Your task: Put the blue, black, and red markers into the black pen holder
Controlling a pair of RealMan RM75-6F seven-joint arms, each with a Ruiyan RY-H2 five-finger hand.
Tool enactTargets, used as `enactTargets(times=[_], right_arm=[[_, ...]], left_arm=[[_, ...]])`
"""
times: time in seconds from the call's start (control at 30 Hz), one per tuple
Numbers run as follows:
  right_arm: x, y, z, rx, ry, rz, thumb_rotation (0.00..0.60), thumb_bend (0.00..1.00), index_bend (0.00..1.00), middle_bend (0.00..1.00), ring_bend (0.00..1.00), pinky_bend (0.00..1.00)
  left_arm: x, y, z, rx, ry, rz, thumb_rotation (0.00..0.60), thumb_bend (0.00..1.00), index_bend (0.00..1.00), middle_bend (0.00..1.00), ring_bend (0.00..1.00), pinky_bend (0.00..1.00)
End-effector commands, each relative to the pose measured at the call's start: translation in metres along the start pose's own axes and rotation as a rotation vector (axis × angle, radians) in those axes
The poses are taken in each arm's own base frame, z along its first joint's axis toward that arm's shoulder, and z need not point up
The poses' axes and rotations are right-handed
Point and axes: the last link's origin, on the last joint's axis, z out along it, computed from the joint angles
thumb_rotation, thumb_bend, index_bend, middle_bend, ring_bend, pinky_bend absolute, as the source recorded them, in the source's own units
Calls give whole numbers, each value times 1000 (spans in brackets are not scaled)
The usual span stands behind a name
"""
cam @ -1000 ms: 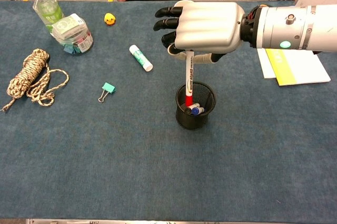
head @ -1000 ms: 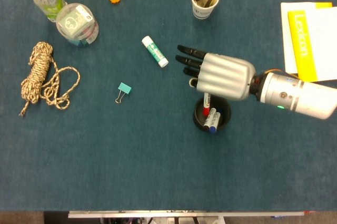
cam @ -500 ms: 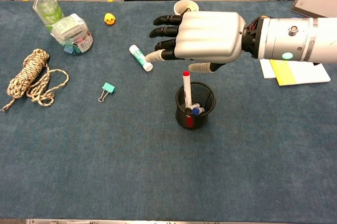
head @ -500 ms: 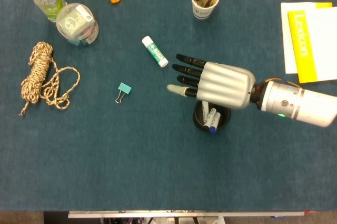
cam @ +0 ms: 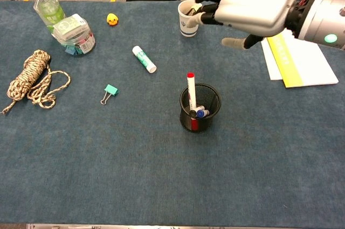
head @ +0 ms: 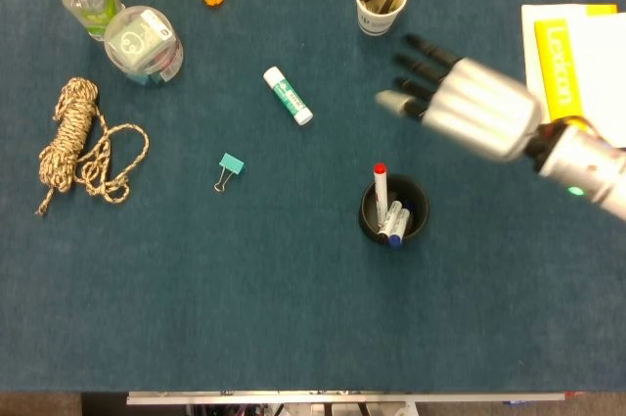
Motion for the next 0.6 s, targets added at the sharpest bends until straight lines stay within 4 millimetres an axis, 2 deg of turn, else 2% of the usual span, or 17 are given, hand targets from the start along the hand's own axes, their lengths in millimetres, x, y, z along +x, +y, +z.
enactTargets(times=[0.03,0.13,0.33,0.6], right_arm=[[-7,16,-25,-143,-15,93,600,357,335,333,176,156],[-17,25,-50,-256,-28,140,600,357,372,366,201,174],[-34,35,-95,-440,-22,204,600,358,382,379,209,197],[-54,36,-154,-634,-25,295,600,360,385,387,209,224]], left_arm=[[0,2,2,-7,3,0,600,470,265,308,282,128],[0,6,7,-25,1,8,600,470,265,308,282,128],[4,16,17,-61,27,15,600,469,265,308,282,128],[2,29,20,-109,19,19,600,470,265,308,281,128]])
